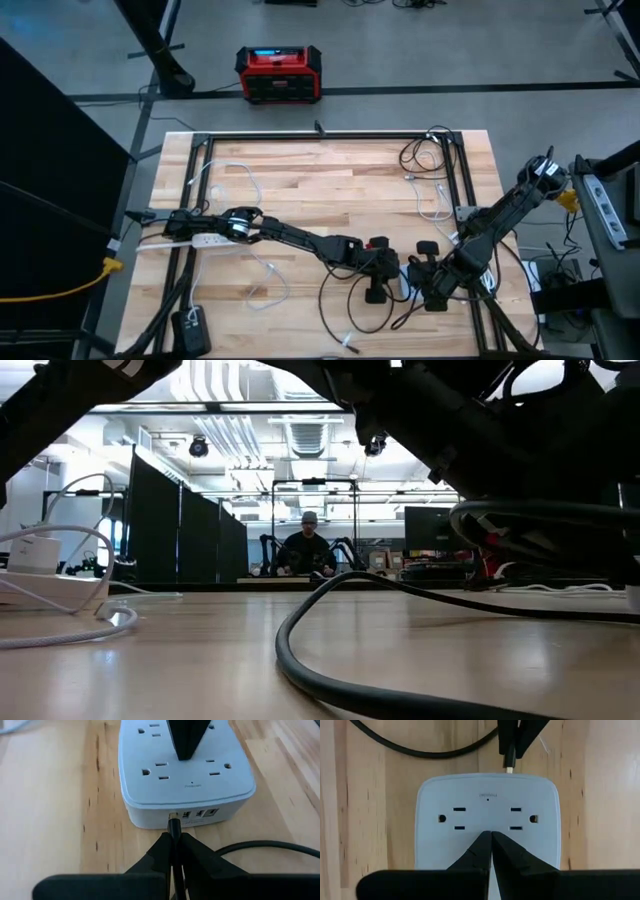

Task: Insert USB
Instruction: Insert the bottom black charger cable into the right white outlet extension

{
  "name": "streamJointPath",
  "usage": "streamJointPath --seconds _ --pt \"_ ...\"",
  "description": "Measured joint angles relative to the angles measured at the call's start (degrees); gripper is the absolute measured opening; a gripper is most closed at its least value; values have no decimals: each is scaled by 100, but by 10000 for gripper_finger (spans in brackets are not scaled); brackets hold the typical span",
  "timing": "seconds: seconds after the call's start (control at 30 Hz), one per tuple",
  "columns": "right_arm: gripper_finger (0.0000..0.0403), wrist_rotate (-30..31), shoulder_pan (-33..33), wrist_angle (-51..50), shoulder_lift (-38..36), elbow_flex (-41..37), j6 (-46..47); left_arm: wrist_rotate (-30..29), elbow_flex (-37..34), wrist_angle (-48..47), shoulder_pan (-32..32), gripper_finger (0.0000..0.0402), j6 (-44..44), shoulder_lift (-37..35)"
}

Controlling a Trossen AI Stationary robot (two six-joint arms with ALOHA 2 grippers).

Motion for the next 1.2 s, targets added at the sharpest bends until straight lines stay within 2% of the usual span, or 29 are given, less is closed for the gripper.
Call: streamJointPath --seconds 0.1,0.23,0.57,0.93,1.2 --pt "0 21 0 16 -177 147 167 -41 7 19 2 17 3 -11" --pt "0 -313 62 -190 -198 164 499 -44 7 -69 4 17 3 -11" --pt "0 -501 582 -968 -196 108 1545 -44 5 -168 11 17 3 -11" --pt "0 -403 599 -332 -225 -452 1569 -40 -59 -113 13 17 -1 -11" --pt "0 -398 376 -178 -221 -485 1235 -27 -572 684 30 17 -47 -15"
